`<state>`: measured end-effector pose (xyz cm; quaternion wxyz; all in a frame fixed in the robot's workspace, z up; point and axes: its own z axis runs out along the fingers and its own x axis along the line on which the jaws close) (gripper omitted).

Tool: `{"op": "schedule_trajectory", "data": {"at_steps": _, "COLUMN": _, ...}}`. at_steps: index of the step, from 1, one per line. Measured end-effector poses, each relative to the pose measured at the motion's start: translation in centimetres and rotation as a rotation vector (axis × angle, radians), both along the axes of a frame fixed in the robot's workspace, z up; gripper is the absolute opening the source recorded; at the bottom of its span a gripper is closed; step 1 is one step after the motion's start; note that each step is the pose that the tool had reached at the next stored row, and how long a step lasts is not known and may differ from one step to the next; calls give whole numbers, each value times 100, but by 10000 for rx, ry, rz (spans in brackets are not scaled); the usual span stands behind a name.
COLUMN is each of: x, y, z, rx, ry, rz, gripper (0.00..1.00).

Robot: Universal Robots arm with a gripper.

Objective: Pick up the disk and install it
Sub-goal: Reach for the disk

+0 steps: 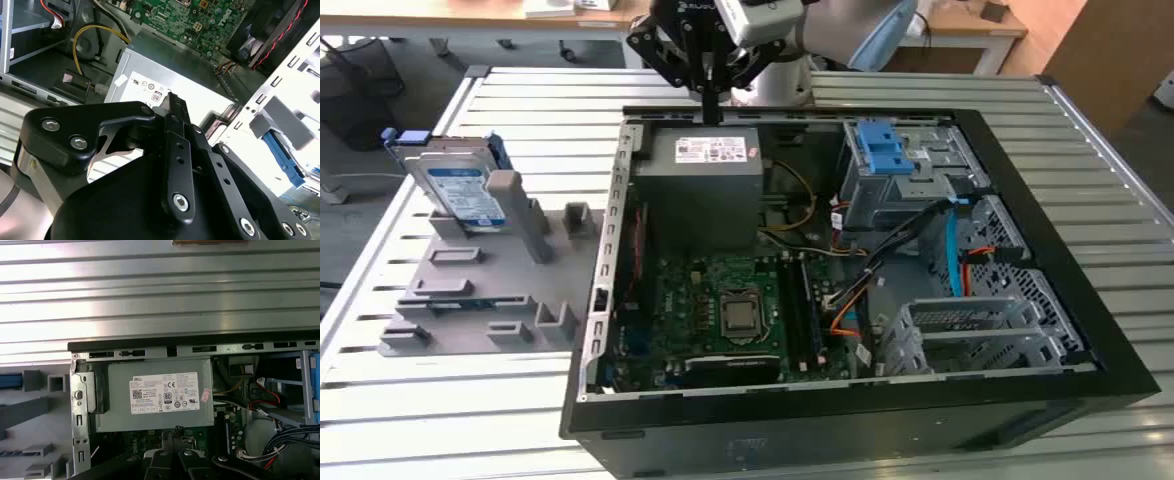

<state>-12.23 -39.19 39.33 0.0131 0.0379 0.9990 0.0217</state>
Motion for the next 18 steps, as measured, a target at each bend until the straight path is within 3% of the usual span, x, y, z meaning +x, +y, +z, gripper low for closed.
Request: {"op": "schedule_trajectory", "data": {"at_steps": 18, "x": -96, "y": 1, "z": 0, "rx": -1, "ry": 1, "rz": 0, "gripper": 11}}
